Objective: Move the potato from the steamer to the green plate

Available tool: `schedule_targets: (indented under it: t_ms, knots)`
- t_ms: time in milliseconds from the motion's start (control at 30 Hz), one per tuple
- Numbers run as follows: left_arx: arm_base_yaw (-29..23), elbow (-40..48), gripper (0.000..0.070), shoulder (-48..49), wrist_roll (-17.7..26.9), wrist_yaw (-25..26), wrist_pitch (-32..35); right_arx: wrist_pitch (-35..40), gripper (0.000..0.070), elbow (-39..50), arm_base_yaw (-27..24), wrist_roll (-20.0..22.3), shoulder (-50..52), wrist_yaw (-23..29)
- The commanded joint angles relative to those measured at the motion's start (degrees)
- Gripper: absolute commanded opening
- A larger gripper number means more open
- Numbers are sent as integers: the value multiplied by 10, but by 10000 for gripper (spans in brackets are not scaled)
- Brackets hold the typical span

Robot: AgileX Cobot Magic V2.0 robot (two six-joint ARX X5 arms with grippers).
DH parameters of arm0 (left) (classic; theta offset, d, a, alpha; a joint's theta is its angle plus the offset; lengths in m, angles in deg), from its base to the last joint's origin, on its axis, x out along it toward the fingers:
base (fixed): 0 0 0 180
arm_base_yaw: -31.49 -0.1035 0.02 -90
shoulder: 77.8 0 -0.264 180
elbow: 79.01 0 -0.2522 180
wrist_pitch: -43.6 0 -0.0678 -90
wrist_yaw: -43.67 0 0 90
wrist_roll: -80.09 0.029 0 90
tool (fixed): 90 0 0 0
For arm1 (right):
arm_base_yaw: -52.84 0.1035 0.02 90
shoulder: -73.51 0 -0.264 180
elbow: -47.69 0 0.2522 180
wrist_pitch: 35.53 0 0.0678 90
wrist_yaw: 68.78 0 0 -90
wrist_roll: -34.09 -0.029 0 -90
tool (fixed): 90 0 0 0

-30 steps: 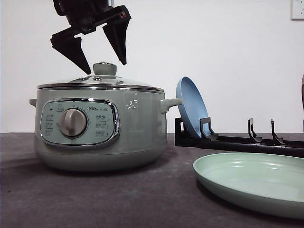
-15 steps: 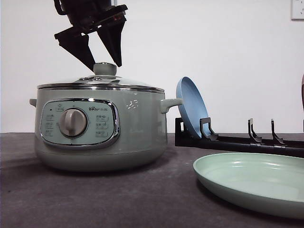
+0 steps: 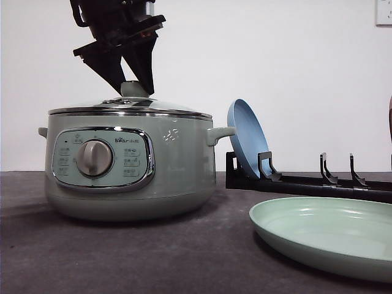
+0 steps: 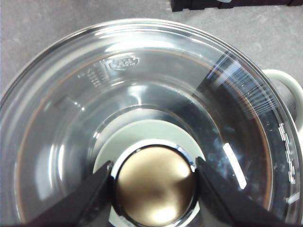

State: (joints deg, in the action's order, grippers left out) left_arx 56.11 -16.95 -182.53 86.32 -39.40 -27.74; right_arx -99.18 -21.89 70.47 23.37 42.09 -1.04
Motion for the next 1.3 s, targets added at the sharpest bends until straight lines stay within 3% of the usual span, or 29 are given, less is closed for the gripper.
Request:
schedule_targets:
  t_ms: [0,200,700,1000,1267]
  knots:
    - [3,-15,0,-15,-9,4,2,5,686,-9,2,3,-2,2]
    - [3,-45,0,-14,-14,4,-10,5,685,-9,2,3,-2,2]
    - [2,-241,0,-14,-26,3,-130,5,685,-9,2,2,-2,2]
    - [-8,-253,0,-14,-26,-2,-138,5,686,-9,2,2,-2,2]
    - [-68,-253,0,-14,-25,-40,-152,5,686,-9,2,2,-2,2]
